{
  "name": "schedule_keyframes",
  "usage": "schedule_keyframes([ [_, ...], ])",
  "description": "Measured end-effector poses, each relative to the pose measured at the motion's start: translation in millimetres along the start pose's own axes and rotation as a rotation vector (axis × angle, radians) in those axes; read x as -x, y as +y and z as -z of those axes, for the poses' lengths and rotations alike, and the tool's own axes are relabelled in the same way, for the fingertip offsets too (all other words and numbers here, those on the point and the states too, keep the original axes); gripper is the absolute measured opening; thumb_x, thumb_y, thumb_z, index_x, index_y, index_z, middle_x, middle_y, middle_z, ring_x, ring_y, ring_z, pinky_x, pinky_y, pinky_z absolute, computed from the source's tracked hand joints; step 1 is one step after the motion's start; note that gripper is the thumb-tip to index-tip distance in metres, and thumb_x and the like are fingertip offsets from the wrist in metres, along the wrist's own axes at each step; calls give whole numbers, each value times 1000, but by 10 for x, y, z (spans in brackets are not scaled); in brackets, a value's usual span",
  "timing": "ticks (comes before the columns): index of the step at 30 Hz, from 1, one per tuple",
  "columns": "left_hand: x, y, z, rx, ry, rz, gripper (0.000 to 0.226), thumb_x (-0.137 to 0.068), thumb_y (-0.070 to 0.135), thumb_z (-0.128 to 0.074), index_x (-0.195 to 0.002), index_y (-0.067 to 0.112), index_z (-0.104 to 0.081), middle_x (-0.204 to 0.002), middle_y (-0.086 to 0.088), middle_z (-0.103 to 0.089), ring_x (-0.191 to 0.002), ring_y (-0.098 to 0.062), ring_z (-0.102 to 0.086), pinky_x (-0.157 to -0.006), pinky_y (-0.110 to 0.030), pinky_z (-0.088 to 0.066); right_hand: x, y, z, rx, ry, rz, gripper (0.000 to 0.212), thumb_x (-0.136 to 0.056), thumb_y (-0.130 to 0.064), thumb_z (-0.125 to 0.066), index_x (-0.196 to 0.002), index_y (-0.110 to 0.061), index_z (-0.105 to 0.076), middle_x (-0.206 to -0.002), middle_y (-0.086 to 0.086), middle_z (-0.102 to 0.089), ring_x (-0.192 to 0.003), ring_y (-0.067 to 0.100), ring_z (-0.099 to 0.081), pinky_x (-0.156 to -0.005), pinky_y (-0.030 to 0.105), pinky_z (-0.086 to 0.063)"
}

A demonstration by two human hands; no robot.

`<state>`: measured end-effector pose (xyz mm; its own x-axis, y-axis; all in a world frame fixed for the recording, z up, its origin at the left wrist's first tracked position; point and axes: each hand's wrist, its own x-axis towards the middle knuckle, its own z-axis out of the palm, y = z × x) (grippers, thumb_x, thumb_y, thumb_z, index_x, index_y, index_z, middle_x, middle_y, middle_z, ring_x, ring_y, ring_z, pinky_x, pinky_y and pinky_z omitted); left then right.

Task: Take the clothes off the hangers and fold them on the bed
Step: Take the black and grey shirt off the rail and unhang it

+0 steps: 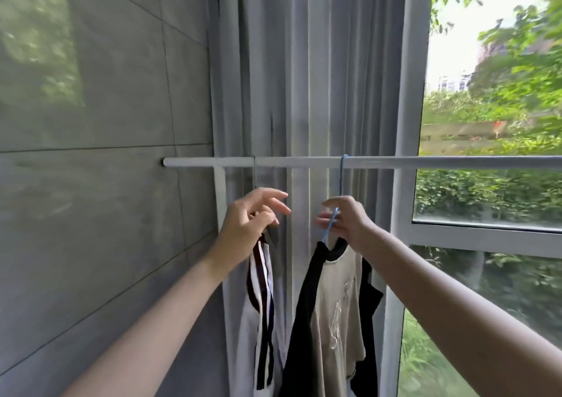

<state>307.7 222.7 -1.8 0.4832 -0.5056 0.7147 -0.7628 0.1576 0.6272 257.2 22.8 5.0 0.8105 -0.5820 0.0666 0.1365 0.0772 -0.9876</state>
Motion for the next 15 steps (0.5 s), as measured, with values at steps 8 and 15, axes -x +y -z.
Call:
schedule_keyframes([
  [8, -426, -339, -235, 54, -150, 25, 64, -76, 65, -45, -127, 28, -56, -127, 16, -58, -114, -4, -56, -95, -27, -44, -68, -231, 234, -209, -59, 72, 17, -86, -13, -53, -71, -13, -46, -56, -2, -38, -36, 9, -35, -36, 17, -29],
  [15, -768, -151, -881, 85, -235, -23, 94, -61, 93, -35, -130, 32, -52, -130, 10, -56, -120, -3, -50, -95, -21, -38, 395, -576, 647, -75, -131, 164, 6, -89, -15, -48, -86, -13, -53, -55, -1, -53, -43, 12, -46, -44, 19, -38],
])
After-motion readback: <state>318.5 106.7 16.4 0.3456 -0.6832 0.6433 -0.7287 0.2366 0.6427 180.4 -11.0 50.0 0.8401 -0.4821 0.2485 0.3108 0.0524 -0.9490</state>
